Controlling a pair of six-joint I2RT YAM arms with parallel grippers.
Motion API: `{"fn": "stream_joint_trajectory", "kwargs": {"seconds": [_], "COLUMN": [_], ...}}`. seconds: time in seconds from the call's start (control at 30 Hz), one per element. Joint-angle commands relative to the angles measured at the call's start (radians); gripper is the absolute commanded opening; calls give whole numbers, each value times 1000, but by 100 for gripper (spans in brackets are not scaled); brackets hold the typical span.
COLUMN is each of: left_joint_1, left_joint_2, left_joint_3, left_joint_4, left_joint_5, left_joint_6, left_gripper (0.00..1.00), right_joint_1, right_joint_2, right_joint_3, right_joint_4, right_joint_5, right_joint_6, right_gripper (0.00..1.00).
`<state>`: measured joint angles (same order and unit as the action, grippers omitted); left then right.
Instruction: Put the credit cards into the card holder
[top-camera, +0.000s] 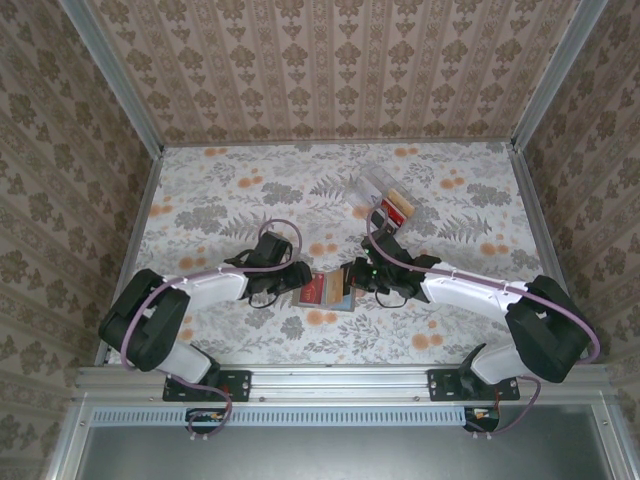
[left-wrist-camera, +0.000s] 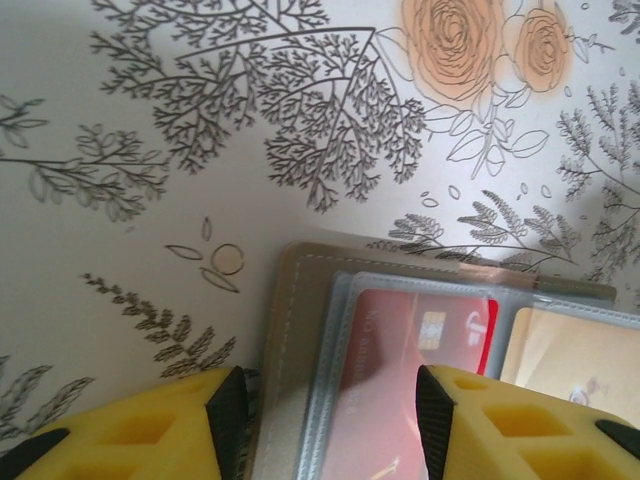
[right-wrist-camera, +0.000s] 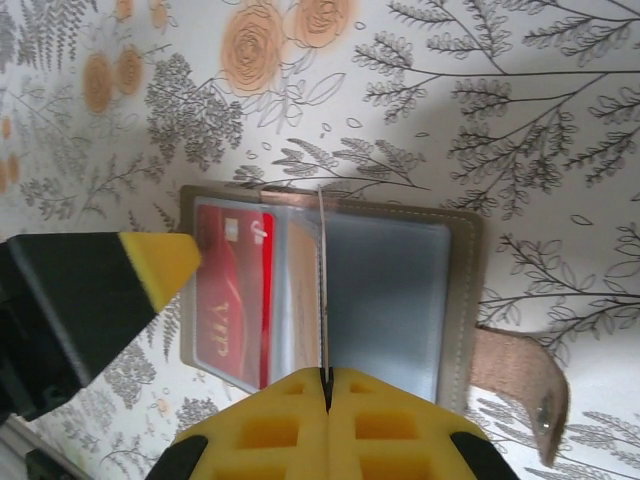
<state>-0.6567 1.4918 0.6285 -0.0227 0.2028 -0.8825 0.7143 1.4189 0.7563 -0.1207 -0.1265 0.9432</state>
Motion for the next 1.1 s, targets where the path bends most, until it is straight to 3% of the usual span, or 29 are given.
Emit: {"fn": "stream_joint_trajectory", "kwargs": {"seconds": [0.0,0.23,0.5,0.8,1.07], "left_joint_1": [-28,-49,-44,-45,-53], "left_joint_2": [25,-33,-194,-151,-36], "left_joint_3": [-19,-31,-70,-19,13], "left_joint_4": [76,65,-78,-24,13], "left_joint_5": [50,-23,-190,-79,-7], "left_joint_6": [-54,-96,-106,24,28], "left_gripper": [50,51,66,67,62], "right_joint_1": [0,-1,-3,-36,-55], "right_joint_2": [-6,69,63,-14,-21], "right_joint_3": [32,49,20,-95,-134], "right_joint_4": [55,110,110,154,253], "right_joint_5": [-51,-91,-63,-83,-155], "right_joint_6": [17,38,52,86,104], "right_gripper": [0,0,0,0,0]}}
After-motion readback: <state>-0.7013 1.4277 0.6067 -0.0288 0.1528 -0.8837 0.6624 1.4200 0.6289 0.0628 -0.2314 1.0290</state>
